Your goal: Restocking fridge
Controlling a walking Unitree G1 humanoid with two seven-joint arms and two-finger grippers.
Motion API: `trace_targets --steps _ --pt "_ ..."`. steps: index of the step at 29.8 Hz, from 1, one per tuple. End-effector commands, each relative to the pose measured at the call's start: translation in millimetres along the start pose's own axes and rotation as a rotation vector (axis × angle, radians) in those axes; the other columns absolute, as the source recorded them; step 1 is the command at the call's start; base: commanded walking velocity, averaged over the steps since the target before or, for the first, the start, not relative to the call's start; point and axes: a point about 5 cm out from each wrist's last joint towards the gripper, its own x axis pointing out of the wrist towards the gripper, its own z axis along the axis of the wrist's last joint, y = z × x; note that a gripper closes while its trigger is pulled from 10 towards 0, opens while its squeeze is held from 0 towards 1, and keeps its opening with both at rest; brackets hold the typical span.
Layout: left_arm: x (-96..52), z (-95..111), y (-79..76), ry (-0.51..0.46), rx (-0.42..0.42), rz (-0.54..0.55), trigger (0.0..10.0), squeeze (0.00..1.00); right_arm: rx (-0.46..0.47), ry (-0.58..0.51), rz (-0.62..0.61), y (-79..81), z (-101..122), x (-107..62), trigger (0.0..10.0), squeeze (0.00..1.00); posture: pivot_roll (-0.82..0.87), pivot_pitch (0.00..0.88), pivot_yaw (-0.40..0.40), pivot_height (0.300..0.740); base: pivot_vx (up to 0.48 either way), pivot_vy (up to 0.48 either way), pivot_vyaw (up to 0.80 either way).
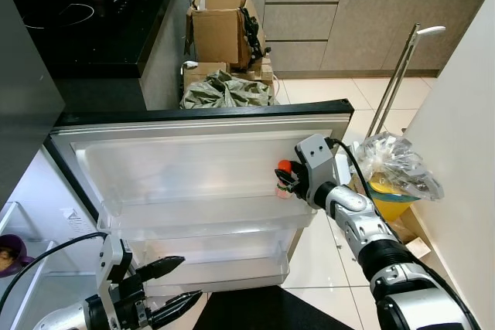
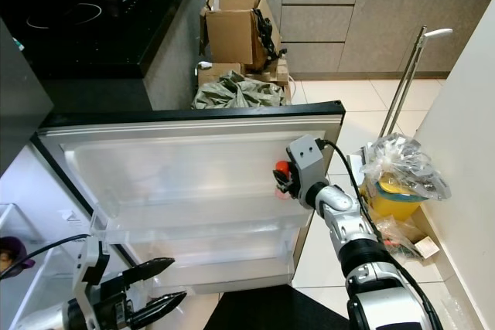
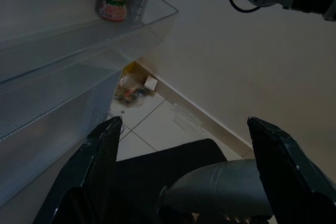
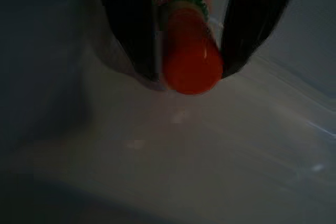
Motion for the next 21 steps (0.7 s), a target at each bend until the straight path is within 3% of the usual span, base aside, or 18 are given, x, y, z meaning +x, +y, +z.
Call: trace_targets --steps 1,3,4,5,6,7,8,15,21 --pt "-1.8 1.8 -0.5 0.01 0.002 -0.005 10.0 0.0 0.02 0.029 -0.014 -2.6 -5.0 -1.3 10.0 1.0 -0.01 0.105 -0.027 0.74 0.0 0.0 0.0" --pt "-1.4 2.0 -0.5 0.009 0.002 -0.006 10.0 0.0 0.022 0.023 -0.017 -3.7 -3.8 -1.5 10.0 0.95 -0.01 0.105 -0.027 0.74 0.0 0.0 0.0" --pt "-1.0 2.1 -0.4 0.009 0.001 -0.006 10.0 0.0 0.023 0.019 -0.02 -4.7 -2.8 -1.8 10.0 0.86 -0.01 0.102 -0.026 0.74 0.0 0.0 0.0" --pt "-0.6 2.2 -0.2 0.008 0.001 -0.007 10.0 0.0 0.026 0.007 -0.017 -6.0 -0.9 -2.6 10.0 0.28 -0.01 0.101 -0.026 0.74 0.0 0.0 0.0" --pt "-0.4 2.3 0.0 0.008 0.001 -0.007 10.0 0.0 0.027 -0.003 -0.013 -7.2 0.8 -3.5 10.0 0.08 -0.01 0.101 -0.026 0.74 0.0 0.0 0.0" --pt "-0.4 2.3 0.0 0.008 0.001 -0.007 10.0 0.0 0.027 -0.003 -0.013 -7.2 0.8 -3.5 10.0 0.08 -0.01 0.101 -0.026 0.74 0.0 0.0 0.0" --pt "0.2 2.5 0.9 0.006 0.002 -0.008 10.0 0.0 0.02 -0.025 -0.005 -11.0 5.3 -6.6 10.0 0.0 -0.02 0.097 -0.026 0.74 0.0 0.0 0.0" --pt "2.4 3.5 2.2 0.002 0.005 -0.011 10.0 0.0 0.002 -0.075 -0.004 -22.6 17.0 -15.4 10.0 0.0 -0.02 0.091 -0.026 0.74 0.0 0.0 0.0" --pt "4.9 3.6 3.9 -0.004 0.005 -0.018 10.0 0.0 0.0 -0.173 0.056 -33.3 34.0 -33.8 10.0 0.0 -0.03 0.078 -0.025 0.74 0.0 0.0 0.0"
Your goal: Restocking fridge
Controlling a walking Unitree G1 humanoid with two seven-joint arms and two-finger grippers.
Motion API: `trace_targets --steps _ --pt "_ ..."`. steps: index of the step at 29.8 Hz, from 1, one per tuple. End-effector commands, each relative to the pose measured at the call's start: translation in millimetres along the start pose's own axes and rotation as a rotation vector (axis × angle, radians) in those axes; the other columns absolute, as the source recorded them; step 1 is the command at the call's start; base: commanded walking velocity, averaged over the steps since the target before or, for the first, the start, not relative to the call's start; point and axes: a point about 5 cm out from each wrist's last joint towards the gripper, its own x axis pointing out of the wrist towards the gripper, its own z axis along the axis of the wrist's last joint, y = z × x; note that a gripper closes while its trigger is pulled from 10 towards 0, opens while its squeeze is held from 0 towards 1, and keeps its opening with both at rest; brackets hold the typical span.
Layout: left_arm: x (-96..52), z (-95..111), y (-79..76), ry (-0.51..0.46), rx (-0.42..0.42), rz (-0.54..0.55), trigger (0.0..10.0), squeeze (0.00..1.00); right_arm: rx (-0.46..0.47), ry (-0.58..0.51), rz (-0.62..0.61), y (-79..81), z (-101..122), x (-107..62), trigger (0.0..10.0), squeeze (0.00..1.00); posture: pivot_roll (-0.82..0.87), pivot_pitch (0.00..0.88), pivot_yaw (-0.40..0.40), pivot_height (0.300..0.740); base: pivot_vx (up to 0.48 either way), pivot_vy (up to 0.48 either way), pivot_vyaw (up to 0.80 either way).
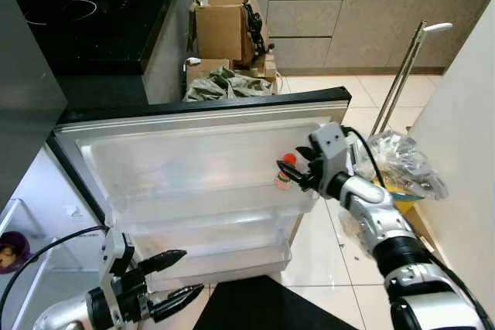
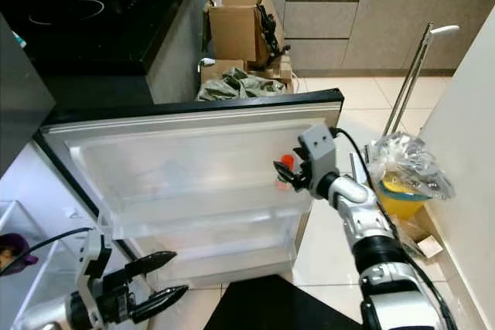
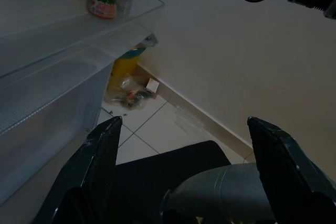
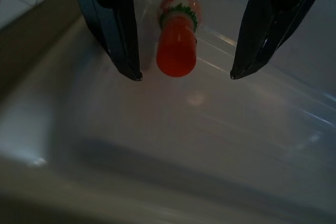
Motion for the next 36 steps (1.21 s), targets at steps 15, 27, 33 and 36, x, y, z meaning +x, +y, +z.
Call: trace_targets --steps 15,27,33,36 --pt "3.1 -1.2 2.9 0.002 -0.01 -0.02 10.0 0.0 0.06 -0.08 0.418 15.6 10.7 -63.2 10.0 0.0 -0.03 0.062 -0.026 0.74 0.0 0.0 0.0" --pt "2.8 0.0 4.0 0.001 -0.003 -0.019 10.0 0.0 0.344 0.279 0.563 37.8 -84.6 -142.8 10.0 0.0 -0.03 0.063 -0.021 0.74 0.0 0.0 0.0" --pt "3.6 -0.3 5.1 0.002 -0.001 -0.022 10.0 0.0 0.419 0.645 0.32 43.0 -160.6 -182.1 10.0 0.0 -0.04 0.061 -0.024 0.74 0.0 0.0 0.0" --pt "4.5 -0.6 5.1 -0.001 0.0 -0.022 10.0 0.0 0.429 0.756 0.19 50.3 -185.3 -192.8 10.0 0.0 -0.04 0.06 -0.024 0.74 0.0 0.0 0.0"
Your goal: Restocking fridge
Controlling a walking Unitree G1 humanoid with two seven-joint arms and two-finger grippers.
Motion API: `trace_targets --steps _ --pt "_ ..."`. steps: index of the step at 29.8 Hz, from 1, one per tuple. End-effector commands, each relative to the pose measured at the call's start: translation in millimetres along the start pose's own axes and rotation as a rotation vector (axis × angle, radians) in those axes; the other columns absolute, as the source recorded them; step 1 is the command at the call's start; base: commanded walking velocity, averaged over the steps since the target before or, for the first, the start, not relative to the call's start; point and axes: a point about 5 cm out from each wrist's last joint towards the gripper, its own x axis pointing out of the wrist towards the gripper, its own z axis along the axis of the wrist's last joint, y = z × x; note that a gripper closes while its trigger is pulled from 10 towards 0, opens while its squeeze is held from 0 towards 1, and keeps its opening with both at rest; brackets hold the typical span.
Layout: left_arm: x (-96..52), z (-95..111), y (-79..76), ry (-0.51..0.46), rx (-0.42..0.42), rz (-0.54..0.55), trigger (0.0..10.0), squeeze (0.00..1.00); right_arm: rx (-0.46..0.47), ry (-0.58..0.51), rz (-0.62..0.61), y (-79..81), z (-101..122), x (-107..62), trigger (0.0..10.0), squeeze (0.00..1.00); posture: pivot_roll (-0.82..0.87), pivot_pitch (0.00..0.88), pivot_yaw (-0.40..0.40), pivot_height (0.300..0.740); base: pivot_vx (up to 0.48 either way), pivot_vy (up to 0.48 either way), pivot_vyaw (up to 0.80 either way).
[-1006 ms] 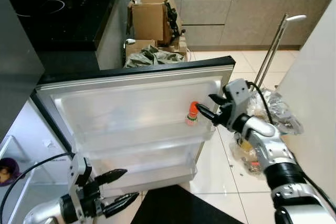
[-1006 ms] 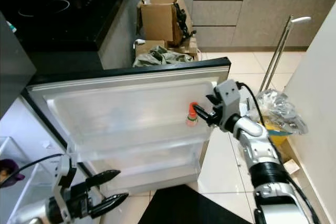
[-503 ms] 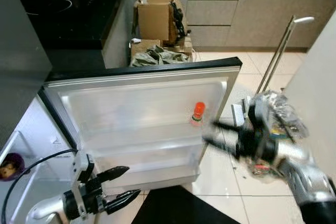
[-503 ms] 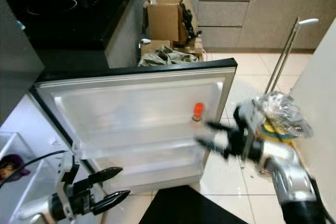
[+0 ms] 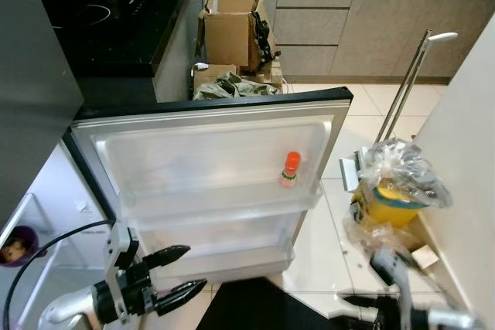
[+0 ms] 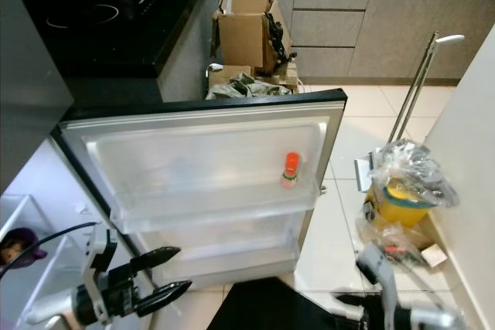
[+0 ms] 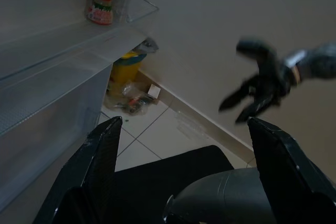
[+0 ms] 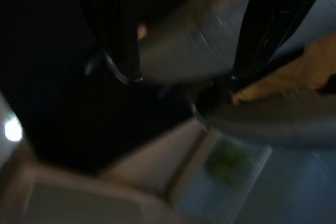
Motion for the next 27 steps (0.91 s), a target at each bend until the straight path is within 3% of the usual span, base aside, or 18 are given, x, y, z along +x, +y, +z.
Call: trace_targets --steps 1,2,4,5,6,15,16,17,19,20,23,25,27 --pt "-0.3 -1.7 -0.5 -0.003 0.0 -0.004 10.0 0.0 0.046 0.084 -0.155 -3.1 -24.6 7.8 10.0 0.0 -0.04 0.058 -0.023 0.74 0.0 0.0 0.0" --pt "-0.3 -1.7 -0.5 -0.003 0.0 -0.004 10.0 0.0 0.046 0.084 -0.155 -3.1 -24.6 7.8 10.0 0.0 -0.04 0.058 -0.023 0.74 0.0 0.0 0.0" --pt "1.1 -1.9 -0.6 -0.005 0.0 -0.007 10.0 0.0 0.102 0.18 -0.335 -0.9 -52.9 15.3 10.0 0.0 -0.04 0.055 -0.022 0.74 0.0 0.0 0.0" --pt "1.1 -1.9 -0.6 -0.005 0.0 -0.007 10.0 0.0 0.102 0.18 -0.335 -0.9 -52.9 15.3 10.0 0.0 -0.04 0.055 -0.022 0.74 0.0 0.0 0.0" --pt "1.8 -1.8 -0.4 -0.006 0.0 -0.007 10.0 0.0 0.095 0.205 -0.412 0.4 -61.5 17.2 10.0 0.0 -0.03 0.05 -0.023 0.74 0.0 0.0 0.0" --pt "-0.4 -11.2 4.4 0.041 -0.011 0.042 10.0 0.0 0.214 0.209 -0.538 14.0 -88.1 24.7 10.0 0.0 -0.03 0.044 -0.016 0.74 0.0 0.0 0.0" --pt "-3.1 -26.0 3.5 0.085 -0.051 0.065 10.0 0.0 0.255 0.226 -0.554 20.8 -97.9 26.9 10.0 0.0 -0.03 0.04 -0.015 0.74 0.0 0.0 0.0" --pt "-3.1 -26.0 3.5 0.085 -0.051 0.065 10.0 0.0 0.255 0.226 -0.554 20.8 -97.9 26.9 10.0 0.0 -0.03 0.04 -0.015 0.74 0.0 0.0 0.0" --pt "-10.1 -69.0 -4.6 0.2 -0.17 0.127 10.0 0.0 0.264 0.275 -0.557 32.0 -111.4 30.9 10.0 0.0 -0.03 0.037 -0.015 0.74 0.0 0.0 0.0" --pt "-10.1 -69.0 -4.6 0.2 -0.17 0.127 10.0 0.0 0.264 0.275 -0.557 32.0 -111.4 30.9 10.0 0.0 -0.03 0.037 -0.015 0.74 0.0 0.0 0.0" --pt "-16.8 -103.6 -16.8 0.284 -0.284 0.178 10.0 0.0 0.246 0.292 -0.567 34.4 -113.0 33.8 10.0 0.0 -0.03 0.034 -0.015 0.74 0.0 0.0 0.0" --pt "-18.2 -110.2 -19.7 0.294 -0.313 0.193 10.0 0.0 0.241 0.295 -0.568 34.5 -112.7 34.3 10.0 0.0 -0.03 0.032 -0.017 0.74 0.0 0.0 0.0" --pt "-23.6 -132.4 -24.6 0.335 -0.389 0.305 10.0 0.0 0.217 0.3 -0.575 32.9 -109.7 35.7 10.0 0.0 -0.03 0.031 -0.018 0.74 0.0 0.0 0.0"
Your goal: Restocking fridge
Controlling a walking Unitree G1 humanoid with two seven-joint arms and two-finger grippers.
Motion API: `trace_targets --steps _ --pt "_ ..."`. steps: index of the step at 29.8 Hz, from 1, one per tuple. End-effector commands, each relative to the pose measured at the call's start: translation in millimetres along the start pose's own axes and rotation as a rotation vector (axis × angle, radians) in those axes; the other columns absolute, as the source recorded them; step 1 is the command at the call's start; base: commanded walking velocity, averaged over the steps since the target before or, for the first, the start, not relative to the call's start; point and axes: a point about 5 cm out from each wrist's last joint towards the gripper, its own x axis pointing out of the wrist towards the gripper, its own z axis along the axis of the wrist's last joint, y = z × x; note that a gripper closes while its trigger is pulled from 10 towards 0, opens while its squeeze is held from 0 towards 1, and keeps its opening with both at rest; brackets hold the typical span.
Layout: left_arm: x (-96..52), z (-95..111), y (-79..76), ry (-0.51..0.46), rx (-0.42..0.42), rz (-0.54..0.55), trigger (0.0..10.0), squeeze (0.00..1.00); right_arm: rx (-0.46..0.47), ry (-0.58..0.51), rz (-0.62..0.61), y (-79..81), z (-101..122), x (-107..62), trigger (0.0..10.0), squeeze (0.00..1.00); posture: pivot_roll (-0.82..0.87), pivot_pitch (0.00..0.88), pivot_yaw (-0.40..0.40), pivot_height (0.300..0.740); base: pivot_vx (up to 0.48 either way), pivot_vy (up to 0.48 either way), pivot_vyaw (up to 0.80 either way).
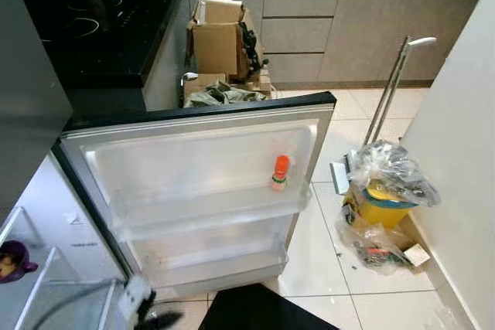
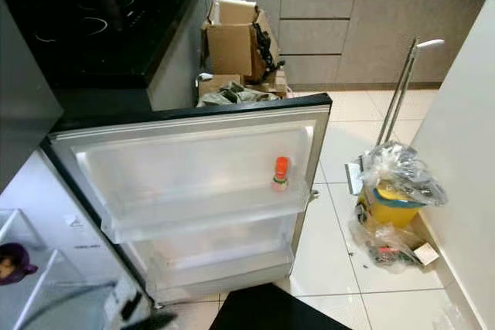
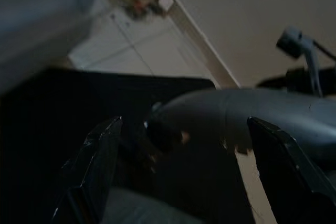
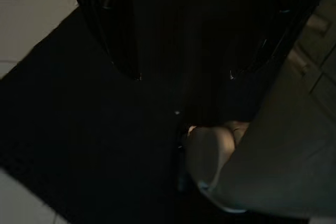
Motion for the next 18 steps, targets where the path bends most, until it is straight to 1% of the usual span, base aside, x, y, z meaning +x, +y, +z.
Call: trace_targets --steps 1,2,3,4,6,7,8,9,11,13,14,16,17,18 --pt "0.0 -24.5 2.9 0.044 -0.078 0.124 10.0 0.0 -0.024 0.0 -0.011 0.3 1.9 0.8 10.0 0.0 -0.03 0.028 -0.019 0.74 0.0 0.0 0.0" --pt "0.0 -24.5 2.9 0.044 -0.078 0.124 10.0 0.0 -0.024 0.0 -0.011 0.3 1.9 0.8 10.0 0.0 -0.03 0.028 -0.019 0.74 0.0 0.0 0.0" --pt "0.3 -32.8 5.5 0.058 -0.116 0.185 10.0 0.0 -0.032 -0.004 -0.018 0.2 4.0 1.3 10.0 0.0 -0.03 0.027 -0.02 0.74 0.0 0.0 0.0" --pt "0.3 -32.8 5.5 0.058 -0.116 0.185 10.0 0.0 -0.032 -0.004 -0.018 0.2 4.0 1.3 10.0 0.0 -0.03 0.027 -0.02 0.74 0.0 0.0 0.0" --pt "1.7 -53.3 8.0 0.124 -0.201 0.306 10.0 0.0 -0.046 -0.013 -0.034 0.7 9.3 2.6 10.0 0.0 -0.03 0.021 -0.014 0.74 0.0 0.0 0.0" --pt "2.1 -60.0 7.7 0.144 -0.227 0.34 10.0 0.0 -0.05 -0.017 -0.04 1.2 11.3 3.2 10.0 0.0 -0.03 0.021 -0.014 0.74 0.0 0.0 0.0" --pt "3.5 -68.3 7.6 0.186 -0.255 0.388 10.0 0.0 -0.051 -0.021 -0.044 2.4 13.6 4.1 10.0 0.0 -0.02 0.015 -0.012 0.74 0.0 0.0 0.0" --pt "5.2 -72.6 7.3 0.208 -0.27 0.416 10.0 0.0 -0.051 -0.024 -0.045 3.5 15.7 4.8 10.0 0.0 -0.02 0.014 -0.012 0.74 0.0 0.0 0.0" --pt "7.2 -74.7 7.3 0.224 -0.278 0.436 10.0 0.0 -0.054 -0.027 -0.044 4.6 17.9 5.5 10.0 0.0 -0.02 0.015 -0.013 0.74 0.0 0.0 0.0" --pt "10.9 -78.7 7.3 0.234 -0.316 0.494 10.0 0.0 -0.071 -0.029 -0.042 6.7 20.9 6.5 10.0 0.0 -0.01 0.0 -0.028 0.74 0.0 0.0 0.0" --pt "10.9 -78.7 7.3 0.234 -0.316 0.494 10.0 0.0 -0.071 -0.029 -0.042 6.7 20.9 6.5 10.0 0.0 -0.01 0.0 -0.028 0.74 0.0 0.0 0.0" --pt "11.5 -81.5 7.6 0.234 -0.341 0.538 10.0 0.0 -0.1 -0.019 -0.031 8.4 20.0 6.9 10.0 0.0 -0.02 0.0 -0.022 0.74 0.0 0.0 0.0" --pt "10.4 -84.2 7.8 0.238 -0.356 0.578 10.0 0.0 -0.122 -0.008 -0.032 7.5 18.3 6.5 10.0 0.0 -0.02 0.0 -0.019 0.74 0.0 0.0 0.0" --pt "10.4 -84.2 7.8 0.238 -0.356 0.578 10.0 0.0 -0.122 -0.008 -0.032 7.5 18.3 6.5 10.0 0.0 -0.02 0.0 -0.019 0.74 0.0 0.0 0.0"
